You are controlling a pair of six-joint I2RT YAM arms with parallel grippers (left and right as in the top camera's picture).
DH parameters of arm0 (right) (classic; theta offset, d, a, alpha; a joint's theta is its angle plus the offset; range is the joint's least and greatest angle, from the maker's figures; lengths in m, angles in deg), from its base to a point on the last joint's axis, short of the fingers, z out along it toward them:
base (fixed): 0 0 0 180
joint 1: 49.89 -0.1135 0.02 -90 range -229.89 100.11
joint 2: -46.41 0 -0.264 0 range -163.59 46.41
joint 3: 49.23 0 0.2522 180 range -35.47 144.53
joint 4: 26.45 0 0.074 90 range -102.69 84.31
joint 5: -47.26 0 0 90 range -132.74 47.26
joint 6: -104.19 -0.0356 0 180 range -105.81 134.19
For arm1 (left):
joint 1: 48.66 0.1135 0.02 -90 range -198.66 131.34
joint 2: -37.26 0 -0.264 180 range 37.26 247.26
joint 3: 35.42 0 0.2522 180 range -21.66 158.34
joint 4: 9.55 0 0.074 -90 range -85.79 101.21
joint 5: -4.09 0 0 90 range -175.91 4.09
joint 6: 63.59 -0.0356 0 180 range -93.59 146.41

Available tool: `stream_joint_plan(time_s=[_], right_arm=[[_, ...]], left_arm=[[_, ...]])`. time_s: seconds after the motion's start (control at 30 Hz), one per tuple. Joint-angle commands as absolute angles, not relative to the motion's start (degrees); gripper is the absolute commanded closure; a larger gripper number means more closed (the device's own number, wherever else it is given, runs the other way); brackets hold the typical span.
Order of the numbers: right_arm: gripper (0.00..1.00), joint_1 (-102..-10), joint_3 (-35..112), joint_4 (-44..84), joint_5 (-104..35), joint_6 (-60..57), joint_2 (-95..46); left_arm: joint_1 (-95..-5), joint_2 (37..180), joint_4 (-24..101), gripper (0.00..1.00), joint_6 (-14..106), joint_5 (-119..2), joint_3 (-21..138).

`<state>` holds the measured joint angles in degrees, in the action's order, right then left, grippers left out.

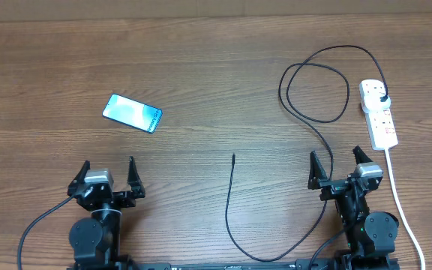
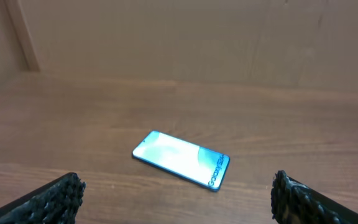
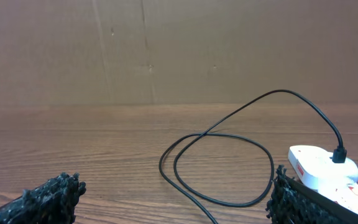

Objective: Plug charger to phone and switch on socket
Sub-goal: 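Raise the left arm and move the left gripper over the phone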

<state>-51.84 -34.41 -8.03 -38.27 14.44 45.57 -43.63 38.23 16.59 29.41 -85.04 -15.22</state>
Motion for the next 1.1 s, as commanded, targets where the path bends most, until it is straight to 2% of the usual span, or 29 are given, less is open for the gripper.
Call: stream_joint_plan(time_s=[0.0, 0.3, 0.5, 0.63, 0.77, 1.07], right_arm=[[0.00, -51.69, -35.02, -8.18, -38.64, 14.57, 46.25], [0.00, -51.69, -35.02, -8.16, -38.64, 14.57, 46.25], [0.00, -51.69, -35.02, -8.16, -38.64, 14.57, 46.25], [0.00, -51.69, -35.02, -8.18, -38.64, 14.57, 46.25], [0.00, -51.69, -35.02, -8.18, -38.64, 14.57, 46.25], [0.00, -51.69, -35.02, -8.18, -38.64, 14.57, 46.25]], left_arm=[[-43.06, 40.44, 17.40, 0.00, 29.85, -85.72, -9.37], [-43.06, 56.24, 18.08, 0.00, 32.69, -84.76, 4.47], [-43.06, 71.72, 28.88, 0.00, 35.99, -85.26, 20.47], [-43.06, 81.42, 30.78, 0.00, 35.55, -79.51, 29.41], [-43.06, 85.51, 32.24, 0.00, 35.84, -69.02, 31.00], [-43.10, 93.38, 28.18, 0.00, 45.19, -62.38, 31.00]])
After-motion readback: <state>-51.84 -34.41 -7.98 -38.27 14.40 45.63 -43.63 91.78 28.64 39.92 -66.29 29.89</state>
